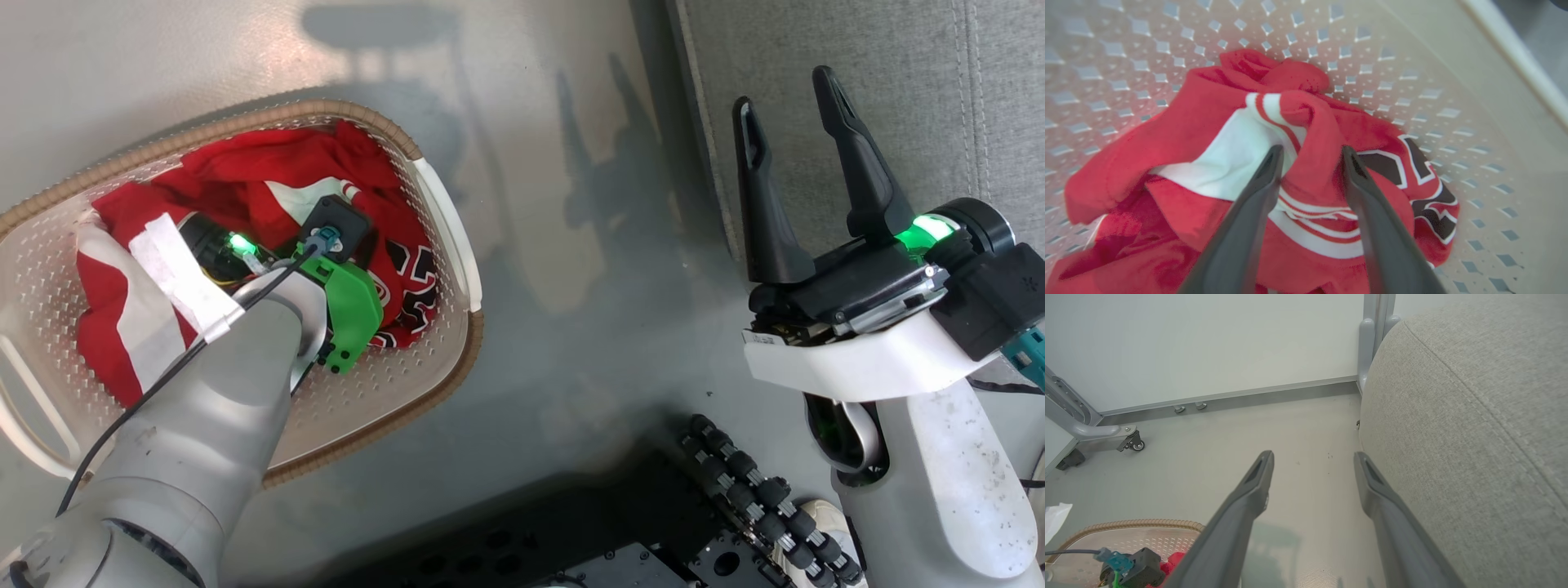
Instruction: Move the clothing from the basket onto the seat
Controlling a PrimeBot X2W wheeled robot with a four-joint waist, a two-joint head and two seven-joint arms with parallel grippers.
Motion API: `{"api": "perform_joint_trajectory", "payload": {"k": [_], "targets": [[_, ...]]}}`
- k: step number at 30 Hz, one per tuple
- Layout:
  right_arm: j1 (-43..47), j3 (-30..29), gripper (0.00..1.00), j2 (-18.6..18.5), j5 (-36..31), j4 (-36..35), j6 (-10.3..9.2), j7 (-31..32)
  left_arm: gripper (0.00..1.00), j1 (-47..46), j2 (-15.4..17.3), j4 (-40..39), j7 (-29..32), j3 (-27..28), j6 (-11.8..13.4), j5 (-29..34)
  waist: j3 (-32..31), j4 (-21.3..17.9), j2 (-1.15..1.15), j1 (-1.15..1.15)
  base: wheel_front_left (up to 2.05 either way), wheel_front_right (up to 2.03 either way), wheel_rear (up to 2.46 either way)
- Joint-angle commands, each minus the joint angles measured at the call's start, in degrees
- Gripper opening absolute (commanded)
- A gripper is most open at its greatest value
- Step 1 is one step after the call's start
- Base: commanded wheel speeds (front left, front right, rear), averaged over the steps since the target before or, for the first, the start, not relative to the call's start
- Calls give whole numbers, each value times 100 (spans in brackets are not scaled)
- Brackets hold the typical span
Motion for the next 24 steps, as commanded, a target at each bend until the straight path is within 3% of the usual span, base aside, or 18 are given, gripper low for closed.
{"api": "perform_joint_trajectory", "payload": {"k": [1,10,24], "targets": [[47,-10,100,-15,-33,-15,-2,-12,0,-111,8,14,-44,-37,-16,-63,19,32,50,0,0,0,0],[-79,54,100,-15,-21,82,-2,-12,0,-84,-55,-61,-171,-395,-16,-391,-167,42,50,0,0,0,0],[-52,63,100,-16,-182,459,-2,-12,0,432,-27,-434,-384,-840,-16,-1116,-1167,364,50,0,0,0,0]]}}
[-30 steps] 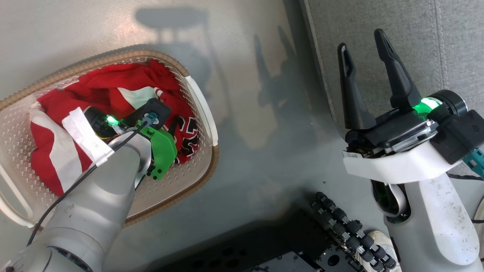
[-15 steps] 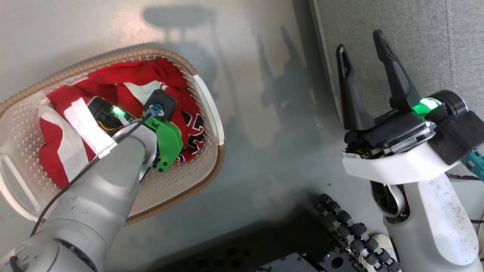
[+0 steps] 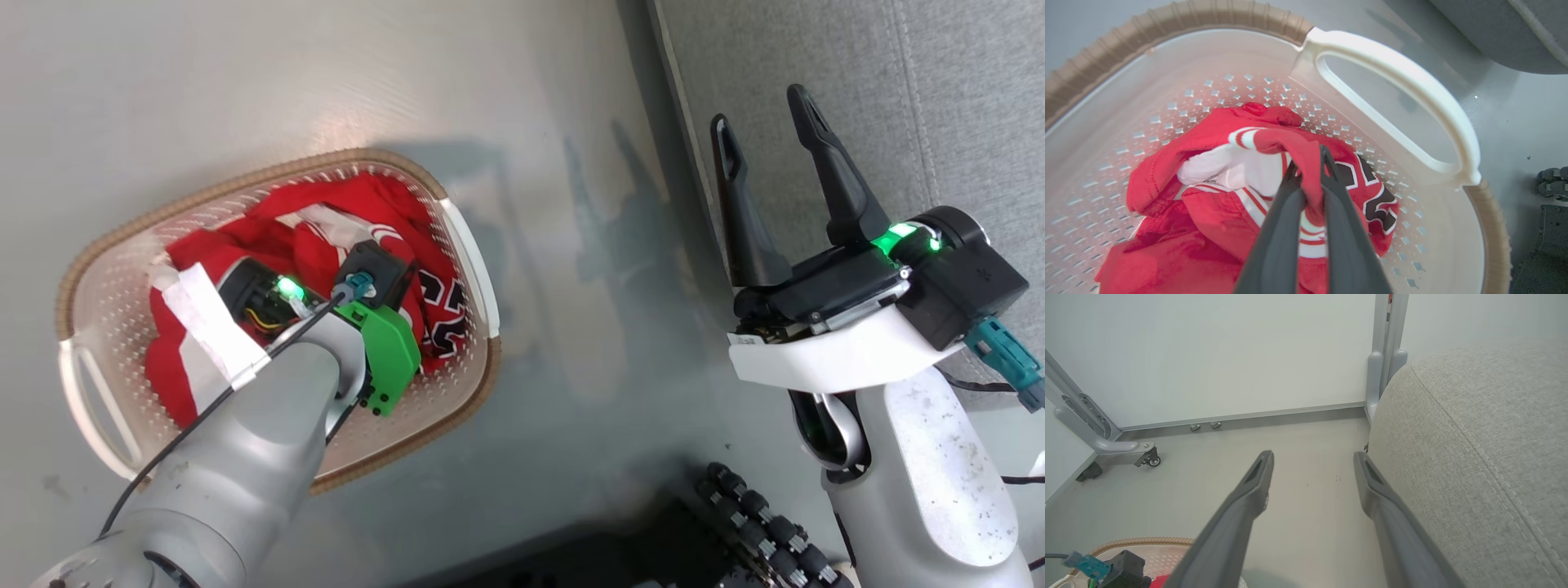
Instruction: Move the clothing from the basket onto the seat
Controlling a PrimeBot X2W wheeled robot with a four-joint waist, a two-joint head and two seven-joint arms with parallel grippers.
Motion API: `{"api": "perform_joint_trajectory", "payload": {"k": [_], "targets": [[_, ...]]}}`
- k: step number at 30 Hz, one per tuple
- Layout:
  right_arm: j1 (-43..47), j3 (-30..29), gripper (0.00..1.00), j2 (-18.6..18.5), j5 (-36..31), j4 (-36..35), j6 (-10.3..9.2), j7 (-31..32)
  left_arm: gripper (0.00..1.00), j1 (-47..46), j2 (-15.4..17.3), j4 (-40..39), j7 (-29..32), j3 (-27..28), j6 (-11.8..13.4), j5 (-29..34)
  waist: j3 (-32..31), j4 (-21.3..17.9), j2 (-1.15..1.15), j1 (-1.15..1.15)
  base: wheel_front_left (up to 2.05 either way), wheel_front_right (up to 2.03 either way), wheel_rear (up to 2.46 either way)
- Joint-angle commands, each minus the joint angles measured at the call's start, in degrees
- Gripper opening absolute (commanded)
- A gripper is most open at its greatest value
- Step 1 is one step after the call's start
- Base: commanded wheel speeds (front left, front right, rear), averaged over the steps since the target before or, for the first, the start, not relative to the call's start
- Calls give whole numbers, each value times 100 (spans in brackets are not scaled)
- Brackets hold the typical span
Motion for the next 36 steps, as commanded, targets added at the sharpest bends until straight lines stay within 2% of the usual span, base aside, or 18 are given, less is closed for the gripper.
{"api": "perform_joint_trajectory", "payload": {"k": [1,6,13,28,36], "targets": [[17,-3,100,-18,-61,58,-2,-12,0,100,27,-58,-42,-13,-16,-82,-395,206,50,0,0,0,0],[96,-24,100,-18,-155,238,-2,-12,0,303,70,-534,-45,158,-16,-179,-843,417,50,0,0,0,0],[231,-49,100,-19,-221,469,-2,-12,0,752,168,-1186,-45,619,-16,90,-1438,677,50,0,0,0,0],[708,-127,100,-19,-277,846,-2,-12,0,1820,210,-2634,-46,2144,-16,871,-2628,1077,50,0,0,0,0],[1056,-191,100,-19,-306,1001,-2,-12,0,2242,161,-3323,-47,2653,-16,1237,-3257,1266,50,0,0,0,0]]}}
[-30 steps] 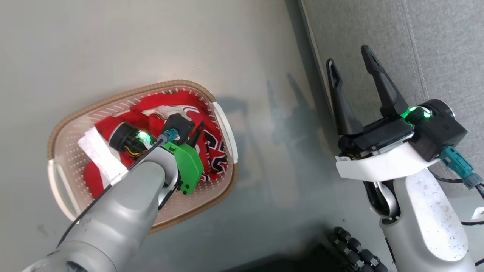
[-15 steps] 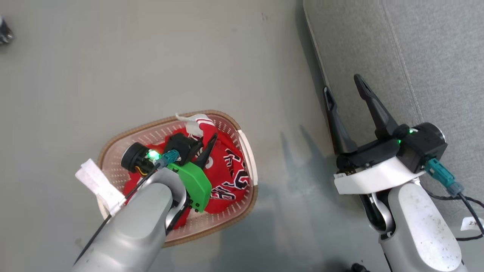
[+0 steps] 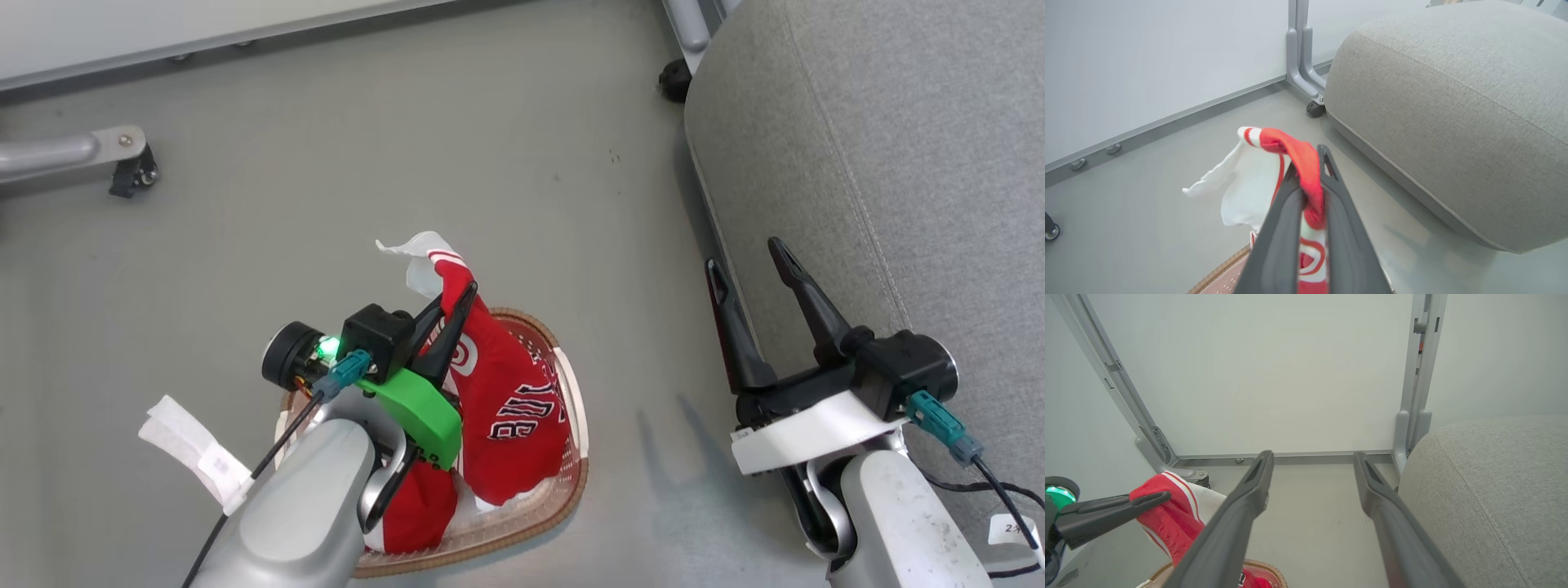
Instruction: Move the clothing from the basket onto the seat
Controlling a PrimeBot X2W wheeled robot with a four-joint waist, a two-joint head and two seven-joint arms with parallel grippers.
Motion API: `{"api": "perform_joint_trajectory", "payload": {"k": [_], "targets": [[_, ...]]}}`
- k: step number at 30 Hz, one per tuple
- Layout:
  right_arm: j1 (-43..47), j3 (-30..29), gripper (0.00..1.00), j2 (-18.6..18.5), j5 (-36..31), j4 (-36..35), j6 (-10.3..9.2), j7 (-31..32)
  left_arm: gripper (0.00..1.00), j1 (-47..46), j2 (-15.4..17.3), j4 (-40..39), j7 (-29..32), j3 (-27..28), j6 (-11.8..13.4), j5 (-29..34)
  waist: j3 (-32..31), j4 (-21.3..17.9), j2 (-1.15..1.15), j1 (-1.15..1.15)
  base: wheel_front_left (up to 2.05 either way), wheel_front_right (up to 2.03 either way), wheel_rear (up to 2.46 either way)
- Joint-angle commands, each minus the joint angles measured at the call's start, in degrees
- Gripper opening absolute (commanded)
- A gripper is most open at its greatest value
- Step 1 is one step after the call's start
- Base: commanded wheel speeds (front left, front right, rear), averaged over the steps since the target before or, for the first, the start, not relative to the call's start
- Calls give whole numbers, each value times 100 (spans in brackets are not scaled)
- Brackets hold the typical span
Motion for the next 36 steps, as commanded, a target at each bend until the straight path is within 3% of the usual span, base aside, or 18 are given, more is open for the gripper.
{"api": "perform_joint_trajectory", "payload": {"k": [1,20,36], "targets": [[126,-7,100,-21,-10,31,-2,-12,0,120,1,-125,-23,98,-16,92,-444,215,50,0,0,0,0],[663,51,100,-21,116,180,-2,-12,0,44,-182,-1659,-23,798,-16,393,-1403,316,50,0,0,0,0],[739,51,100,-21,173,143,-2,-12,0,-600,-220,-1897,-22,708,-16,424,-1523,268,50,0,0,0,0]]}}
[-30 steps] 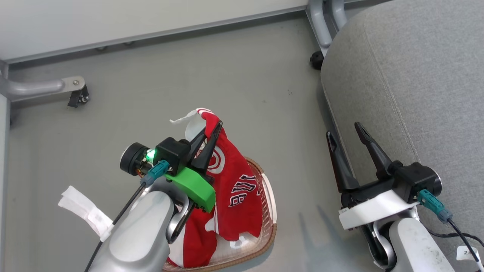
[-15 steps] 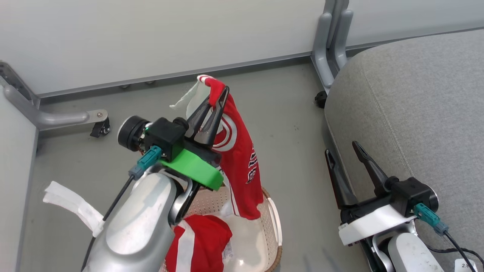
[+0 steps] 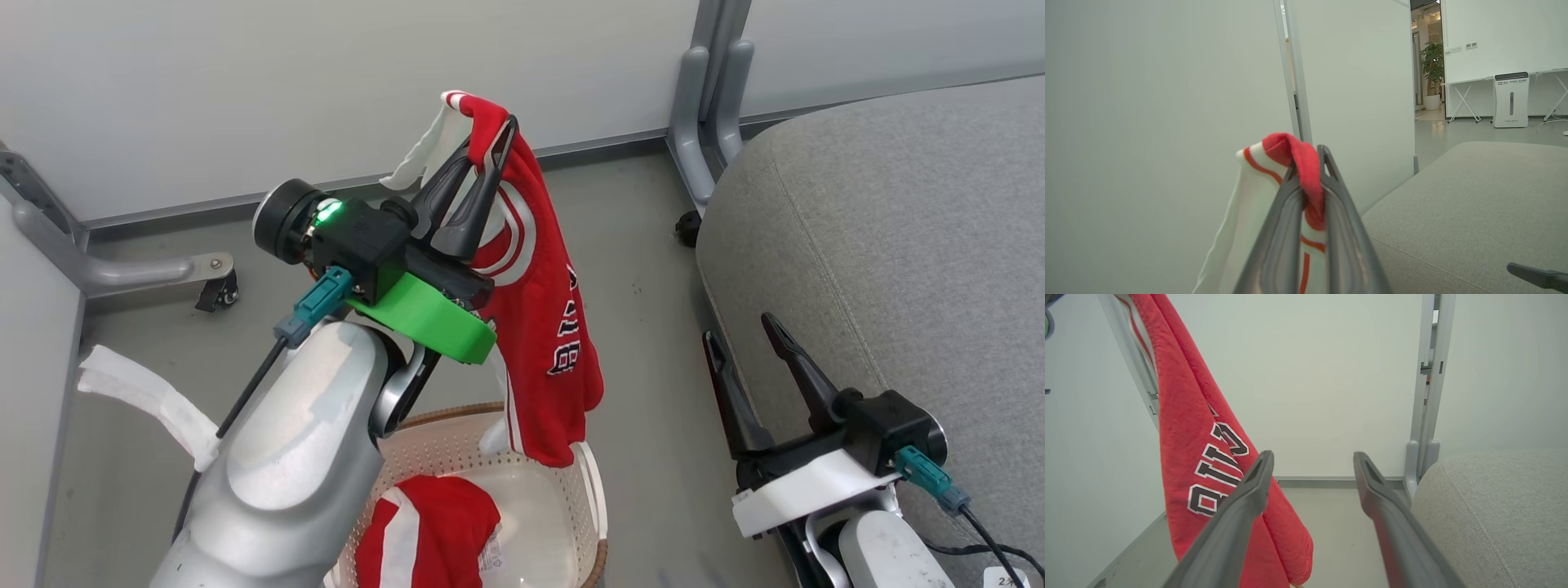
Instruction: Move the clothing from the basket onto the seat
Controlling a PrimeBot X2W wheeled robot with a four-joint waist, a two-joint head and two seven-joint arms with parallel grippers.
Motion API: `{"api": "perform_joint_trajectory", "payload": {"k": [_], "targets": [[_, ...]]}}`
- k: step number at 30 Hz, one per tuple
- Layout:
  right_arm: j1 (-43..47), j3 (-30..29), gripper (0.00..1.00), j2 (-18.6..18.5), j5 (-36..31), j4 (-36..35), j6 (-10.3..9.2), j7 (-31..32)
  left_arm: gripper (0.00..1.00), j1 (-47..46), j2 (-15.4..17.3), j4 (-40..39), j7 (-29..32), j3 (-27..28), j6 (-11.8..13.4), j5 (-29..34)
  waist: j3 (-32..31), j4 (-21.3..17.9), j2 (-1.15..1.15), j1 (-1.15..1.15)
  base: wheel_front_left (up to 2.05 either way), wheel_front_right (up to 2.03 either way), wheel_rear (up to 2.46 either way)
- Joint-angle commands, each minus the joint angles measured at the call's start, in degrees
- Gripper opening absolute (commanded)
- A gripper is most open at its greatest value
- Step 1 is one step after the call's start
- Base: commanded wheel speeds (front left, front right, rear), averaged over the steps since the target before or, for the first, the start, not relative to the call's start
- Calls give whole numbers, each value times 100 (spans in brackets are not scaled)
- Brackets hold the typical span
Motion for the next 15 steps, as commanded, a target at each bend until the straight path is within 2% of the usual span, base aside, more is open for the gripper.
{"api": "perform_joint_trajectory", "payload": {"k": [1,6,15], "targets": [[46,-9,100,-21,28,-20,-2,-12,0,-96,-4,-10,-21,7,-16,21,9,-4,50,0,0,0,0],[-36,87,100,-19,56,-140,-2,-12,0,-129,-31,-26,-21,-27,-16,6,30,23,50,0,0,0,0],[-555,941,100,-22,167,-419,-2,-12,0,-175,-72,-10,-21,-92,-16,14,119,85,50,0,0,0,0]]}}
